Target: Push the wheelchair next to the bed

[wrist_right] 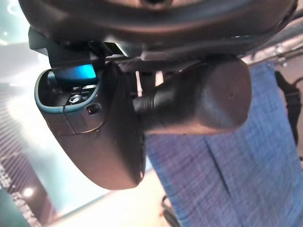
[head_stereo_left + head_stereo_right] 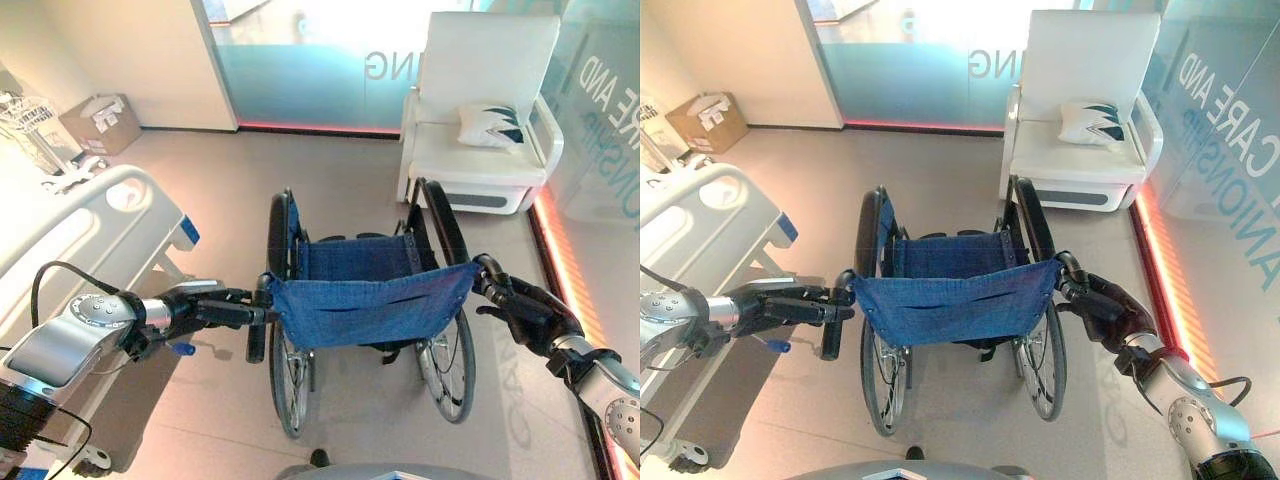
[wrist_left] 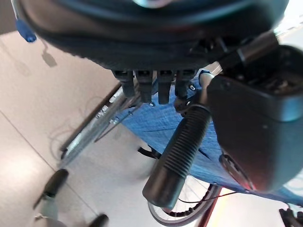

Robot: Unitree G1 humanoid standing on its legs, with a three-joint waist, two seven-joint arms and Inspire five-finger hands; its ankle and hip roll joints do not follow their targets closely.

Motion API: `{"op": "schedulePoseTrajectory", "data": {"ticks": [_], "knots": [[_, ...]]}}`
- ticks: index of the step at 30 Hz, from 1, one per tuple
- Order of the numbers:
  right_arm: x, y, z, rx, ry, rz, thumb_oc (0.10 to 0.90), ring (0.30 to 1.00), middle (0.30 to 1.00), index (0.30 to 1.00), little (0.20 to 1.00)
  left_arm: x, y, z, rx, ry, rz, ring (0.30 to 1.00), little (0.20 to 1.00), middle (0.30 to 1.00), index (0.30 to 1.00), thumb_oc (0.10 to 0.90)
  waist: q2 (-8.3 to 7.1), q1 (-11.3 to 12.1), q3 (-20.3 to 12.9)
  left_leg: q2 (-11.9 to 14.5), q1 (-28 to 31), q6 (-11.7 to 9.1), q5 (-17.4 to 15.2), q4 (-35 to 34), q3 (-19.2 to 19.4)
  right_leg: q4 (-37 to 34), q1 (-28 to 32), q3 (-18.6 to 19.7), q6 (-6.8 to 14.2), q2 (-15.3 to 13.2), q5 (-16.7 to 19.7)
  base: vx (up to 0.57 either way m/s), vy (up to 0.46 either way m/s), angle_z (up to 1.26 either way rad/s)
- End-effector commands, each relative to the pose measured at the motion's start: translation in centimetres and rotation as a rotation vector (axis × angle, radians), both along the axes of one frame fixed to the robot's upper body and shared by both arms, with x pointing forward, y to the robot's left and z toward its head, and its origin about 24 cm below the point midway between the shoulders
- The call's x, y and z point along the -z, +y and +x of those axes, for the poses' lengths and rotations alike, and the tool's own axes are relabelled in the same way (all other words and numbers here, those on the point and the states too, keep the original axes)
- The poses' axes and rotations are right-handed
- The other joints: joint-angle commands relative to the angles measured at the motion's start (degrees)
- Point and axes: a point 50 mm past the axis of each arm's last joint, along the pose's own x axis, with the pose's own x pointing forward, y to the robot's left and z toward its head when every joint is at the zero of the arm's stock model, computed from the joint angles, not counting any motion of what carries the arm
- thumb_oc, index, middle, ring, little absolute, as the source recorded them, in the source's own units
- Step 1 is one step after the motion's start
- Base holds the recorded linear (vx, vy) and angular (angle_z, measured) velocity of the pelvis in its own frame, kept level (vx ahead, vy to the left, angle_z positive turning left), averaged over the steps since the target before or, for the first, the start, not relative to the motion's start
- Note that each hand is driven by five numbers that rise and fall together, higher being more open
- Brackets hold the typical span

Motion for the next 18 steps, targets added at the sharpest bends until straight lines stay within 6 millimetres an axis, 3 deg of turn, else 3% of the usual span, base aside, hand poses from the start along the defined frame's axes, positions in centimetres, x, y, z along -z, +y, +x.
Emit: {"op": "schedulePoseTrajectory", "data": {"ticks": [1, 9, 18], "knots": [[-2.9, 7.0, 2.7, -0.278, -0.242, 0.271, 0.4, 0.3, 0.3, 0.3, 0.3, 3.0, -2.7, -1.5, 0.126, 0.156, -0.069, 0.9, 0.9, 0.9, 0.9, 0.8, -0.83, -0.8, 0.2, -1.3, 2.7, -1.3, -4.9, 0.6, 3.8, 0.1, -2.9, 1.3, 1.7, 1.2, 3.1, 0.0, 0.0, 0.0], [-1.9, 8.0, 2.8, -0.287, -0.221, 0.291, 0.4, 0.3, 0.3, 0.3, 0.3, 5.1, -5.0, 0.5, -0.142, 0.044, -0.284, 0.9, 0.9, 0.9, 0.9, 0.8, -1.44, -1.6, 0.0, -1.2, 2.9, -1.1, -5.2, 0.6, 4.1, 0.1, -3.0, 2.4, 1.4, 1.5, 3.0, 0.01, -0.014, -0.07], [-0.9, 9.6, 3.2, -0.315, -0.213, 0.31, 0.4, 0.3, 0.3, 0.3, 0.3, 9.5, -8.5, 0.3, -0.339, 0.192, -0.382, 0.9, 0.9, 0.9, 0.9, 0.8, -1.89, -2.3, 0.5, -1.0, 3.1, -1.1, -4.9, 0.6, 4.5, 0.3, -3.0, 2.6, 1.2, 1.8, 3.0, 0.0, 0.0, 0.0]]}}
